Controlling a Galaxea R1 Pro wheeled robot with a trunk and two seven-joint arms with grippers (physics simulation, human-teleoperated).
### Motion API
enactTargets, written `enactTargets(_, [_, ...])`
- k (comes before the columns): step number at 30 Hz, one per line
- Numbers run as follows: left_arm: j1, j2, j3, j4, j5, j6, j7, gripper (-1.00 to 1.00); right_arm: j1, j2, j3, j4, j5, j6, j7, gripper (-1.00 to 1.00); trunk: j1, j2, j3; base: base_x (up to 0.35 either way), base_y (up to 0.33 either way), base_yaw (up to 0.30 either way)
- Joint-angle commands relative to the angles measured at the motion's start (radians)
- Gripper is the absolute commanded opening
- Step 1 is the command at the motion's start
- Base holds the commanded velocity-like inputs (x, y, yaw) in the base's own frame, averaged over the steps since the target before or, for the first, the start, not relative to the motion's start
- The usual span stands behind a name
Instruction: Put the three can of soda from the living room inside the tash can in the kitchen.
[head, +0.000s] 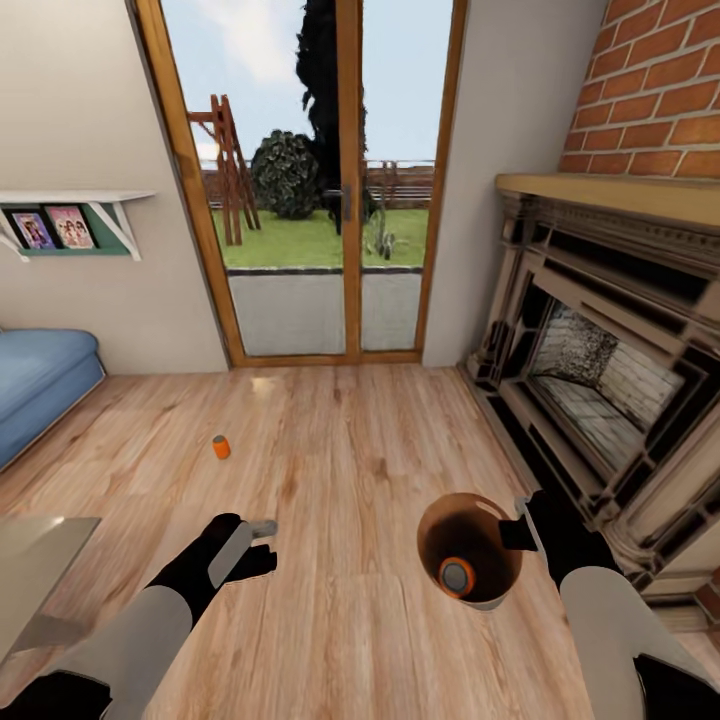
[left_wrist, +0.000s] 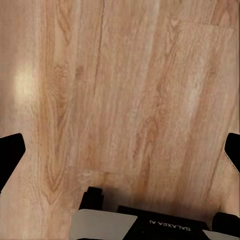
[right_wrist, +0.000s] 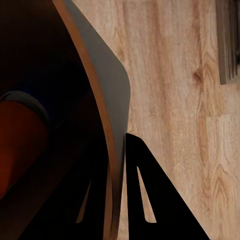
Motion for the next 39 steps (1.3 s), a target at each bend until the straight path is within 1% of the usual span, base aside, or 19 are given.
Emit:
enactTargets(1, [0.0, 0.0, 0.0, 0.0, 0.0, -0.001, 0.0, 1.0, -0.001, 0.0, -0.001, 0.0, -0.012, 0.001, 0.004, -1.0, 0.0, 0.0, 0.0, 0.347, 0.0, 0.002])
enactTargets(23, [0.0, 0.0, 0.0, 0.0, 0.0, -0.002, 0.0, 1.0, -0.001, 0.001, 0.0, 0.0, -0.012, 0.001, 0.004, -1.0, 0.0, 0.0, 0.0, 0.347, 0.0, 0.006])
enactTargets(28, [0.0, 0.0, 0.0, 0.0, -0.001, -0.002, 0.0, 1.0, -0.001, 0.001, 0.001, 0.0, -0.012, 0.001, 0.004, -1.0, 0.0, 0.0, 0.0, 0.347, 0.0, 0.194])
enactTargets(39, [0.0, 0.0, 0.0, 0.0, 0.0, -0.003, 0.0, 1.0, -0.001, 0.006, 0.003, 0.0, -0.012, 0.001, 0.004, -1.0, 0.0, 0.0, -0.001, 0.347, 0.0, 0.268])
